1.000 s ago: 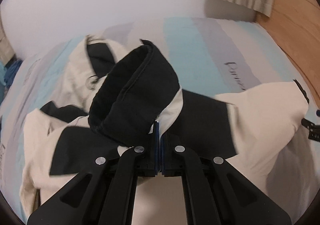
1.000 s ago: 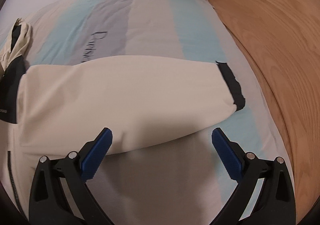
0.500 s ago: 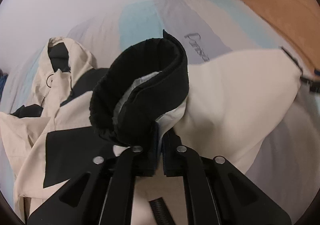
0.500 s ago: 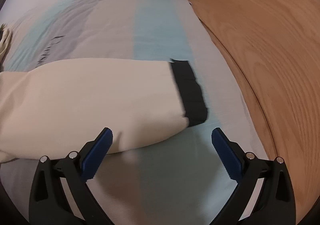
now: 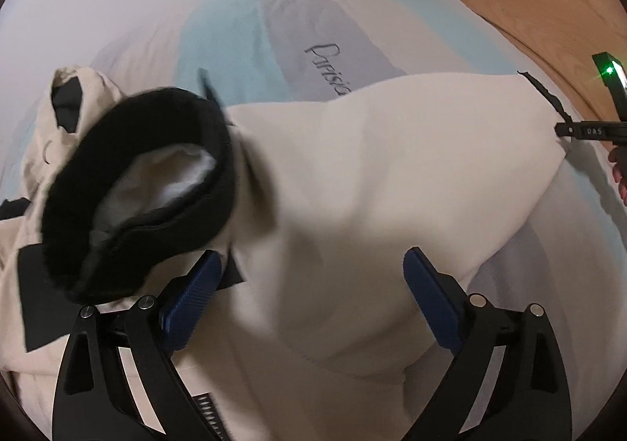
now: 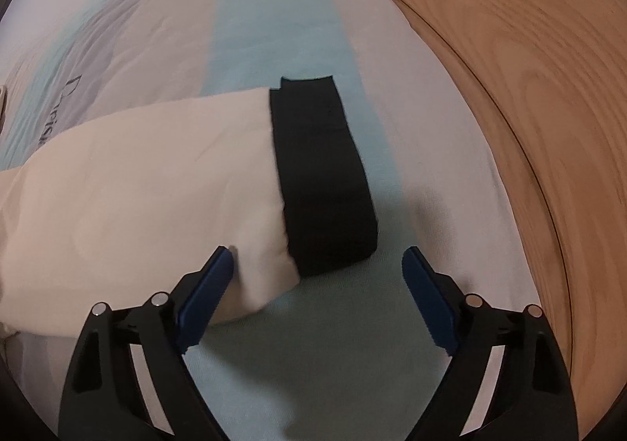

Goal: Fold large clothes
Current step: 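Carry the cuff across the jacket body while the right tool reaches the other cuff, then open the left tool to drop the cuff while the right tool grasps the other cuff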

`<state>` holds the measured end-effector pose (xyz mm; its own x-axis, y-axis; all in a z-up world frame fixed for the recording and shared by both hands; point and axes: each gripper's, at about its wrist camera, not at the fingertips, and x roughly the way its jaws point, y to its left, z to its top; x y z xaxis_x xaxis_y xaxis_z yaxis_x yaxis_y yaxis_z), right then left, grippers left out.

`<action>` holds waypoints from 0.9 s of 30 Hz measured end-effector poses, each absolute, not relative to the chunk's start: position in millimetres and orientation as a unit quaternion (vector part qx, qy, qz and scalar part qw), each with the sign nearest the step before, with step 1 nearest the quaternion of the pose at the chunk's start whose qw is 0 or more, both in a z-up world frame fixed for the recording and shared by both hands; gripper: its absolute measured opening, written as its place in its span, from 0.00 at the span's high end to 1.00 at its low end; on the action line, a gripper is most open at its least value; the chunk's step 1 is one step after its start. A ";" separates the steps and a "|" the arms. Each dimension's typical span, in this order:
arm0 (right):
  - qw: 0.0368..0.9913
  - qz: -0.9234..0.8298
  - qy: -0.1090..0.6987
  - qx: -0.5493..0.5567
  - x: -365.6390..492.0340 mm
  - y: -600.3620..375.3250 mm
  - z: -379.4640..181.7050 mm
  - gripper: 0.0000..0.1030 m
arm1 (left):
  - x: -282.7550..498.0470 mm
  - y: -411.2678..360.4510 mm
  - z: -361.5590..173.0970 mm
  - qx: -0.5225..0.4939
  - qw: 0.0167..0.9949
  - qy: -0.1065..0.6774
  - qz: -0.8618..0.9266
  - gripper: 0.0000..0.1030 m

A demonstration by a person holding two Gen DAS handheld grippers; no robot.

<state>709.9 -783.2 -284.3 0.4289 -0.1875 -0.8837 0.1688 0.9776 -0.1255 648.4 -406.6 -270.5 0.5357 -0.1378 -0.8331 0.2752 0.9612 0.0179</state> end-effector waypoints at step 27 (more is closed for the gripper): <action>0.853 -0.101 0.512 -0.004 712.8 -743.5 -242.4 0.53 | 607.0 -297.8 -215.0 0.022 0.894 0.444 -0.049 0.06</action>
